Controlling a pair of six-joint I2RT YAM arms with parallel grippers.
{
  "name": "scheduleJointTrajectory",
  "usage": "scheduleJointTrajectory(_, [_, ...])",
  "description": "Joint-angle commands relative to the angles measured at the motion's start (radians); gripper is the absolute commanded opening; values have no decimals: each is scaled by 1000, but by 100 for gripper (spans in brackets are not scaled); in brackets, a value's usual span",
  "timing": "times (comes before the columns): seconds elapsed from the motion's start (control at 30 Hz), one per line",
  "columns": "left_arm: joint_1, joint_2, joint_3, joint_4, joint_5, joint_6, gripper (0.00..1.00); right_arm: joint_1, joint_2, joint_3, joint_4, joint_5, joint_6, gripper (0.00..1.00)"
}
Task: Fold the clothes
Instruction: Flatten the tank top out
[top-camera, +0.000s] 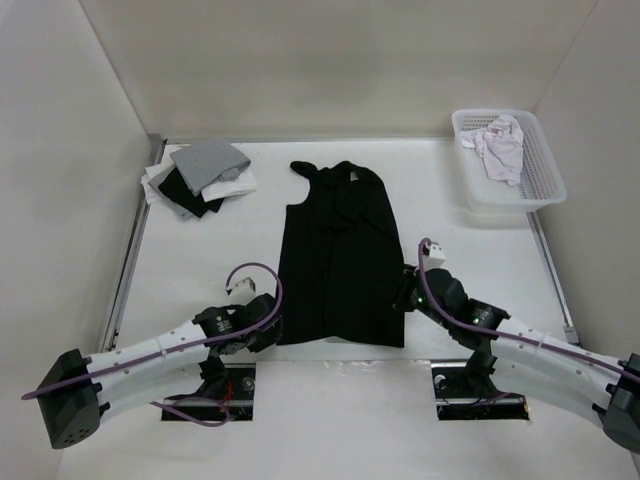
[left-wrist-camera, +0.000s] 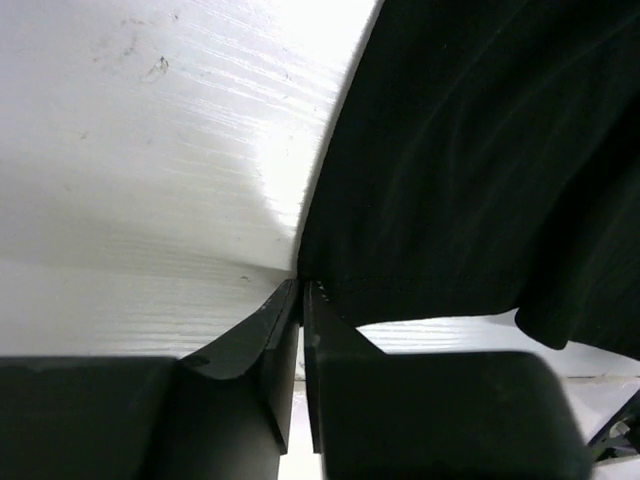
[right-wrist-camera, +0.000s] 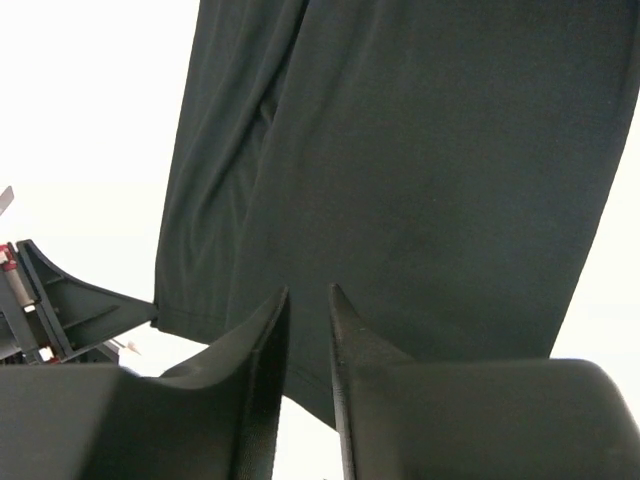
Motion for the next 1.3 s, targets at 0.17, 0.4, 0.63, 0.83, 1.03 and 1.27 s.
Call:
scheduleJointTrajectory(0.17, [36,-141,120,-19,-109,158,0,14,-48,25,-264,59,156,40])
scheduleJointTrajectory(0.4, [35,-261,18,20,-146,146,0,115,-56,96,-588,80,289,38])
scheduleJointTrajectory(0.63, [52,-479,-16,-27,-307,137,1,155,87,130,-667,85,399,44])
scheduleJointTrajectory(0.83, [27,-439,-34,45,-277,181,1,231,176,101,-667,97,535,41])
scheduleJointTrajectory(1.03, [23,-447,-41,60,-263,195,2,270,151,84,-706,134,638,31])
scheduleJointTrajectory(1.27, [36,-427,-47,85,-238,200,2,271,159,79,-667,160,660,31])
